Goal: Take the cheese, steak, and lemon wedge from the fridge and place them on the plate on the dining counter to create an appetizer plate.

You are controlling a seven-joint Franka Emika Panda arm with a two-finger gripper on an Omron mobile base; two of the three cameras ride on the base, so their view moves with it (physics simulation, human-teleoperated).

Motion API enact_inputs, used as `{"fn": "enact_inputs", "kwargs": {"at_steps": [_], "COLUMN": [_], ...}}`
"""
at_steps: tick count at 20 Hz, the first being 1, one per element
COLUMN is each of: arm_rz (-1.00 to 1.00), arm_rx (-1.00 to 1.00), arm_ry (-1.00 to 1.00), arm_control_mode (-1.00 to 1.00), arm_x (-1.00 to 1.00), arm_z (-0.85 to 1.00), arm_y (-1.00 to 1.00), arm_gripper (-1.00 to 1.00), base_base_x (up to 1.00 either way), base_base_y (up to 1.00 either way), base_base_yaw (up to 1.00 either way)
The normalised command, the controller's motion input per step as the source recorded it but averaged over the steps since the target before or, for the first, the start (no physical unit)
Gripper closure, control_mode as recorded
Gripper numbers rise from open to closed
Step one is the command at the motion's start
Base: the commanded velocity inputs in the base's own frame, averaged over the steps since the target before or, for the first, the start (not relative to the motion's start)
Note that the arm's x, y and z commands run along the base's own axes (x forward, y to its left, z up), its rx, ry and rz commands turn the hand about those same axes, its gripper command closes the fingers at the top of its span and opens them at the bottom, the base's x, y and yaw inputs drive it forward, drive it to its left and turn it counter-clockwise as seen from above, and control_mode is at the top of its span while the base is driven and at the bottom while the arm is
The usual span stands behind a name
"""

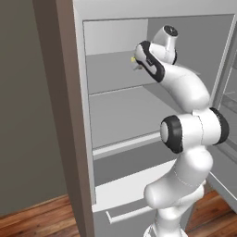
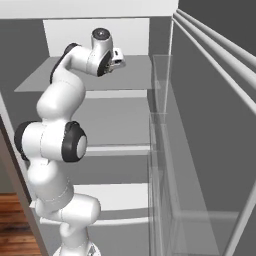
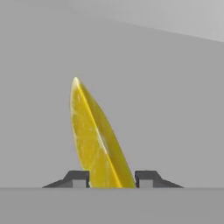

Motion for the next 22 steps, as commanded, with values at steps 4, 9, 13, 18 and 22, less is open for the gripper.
{"fn": "enact_inputs", "kwargs": {"at_steps": [4, 9, 13, 18, 22], "arm_rz": [-0.01, -0.01, 0.00, -0.01, -0.01], "arm_rx": [0.00, 0.00, 0.00, 0.00, 0.00], "arm_ry": [-0.14, -0.18, -0.08, -0.03, -0.02], "arm_control_mode": [-1.00, -1.00, -1.00, -1.00, -1.00], "arm_x": [-0.74, -1.00, -0.87, -0.80, -0.82], "arm_z": [0.00, 0.00, 0.00, 0.00, 0.10], "arm_y": [0.00, 0.00, 0.00, 0.00, 0.00], "arm_gripper": [1.00, 1.00, 1.00, 1.00, 1.00], "base_base_x": [0.00, 0.00, 0.00, 0.00, 0.00], "base_base_y": [0.00, 0.00, 0.00, 0.00, 0.00], "base_base_yaw": [0.00, 0.00, 0.00, 0.00, 0.00]}}
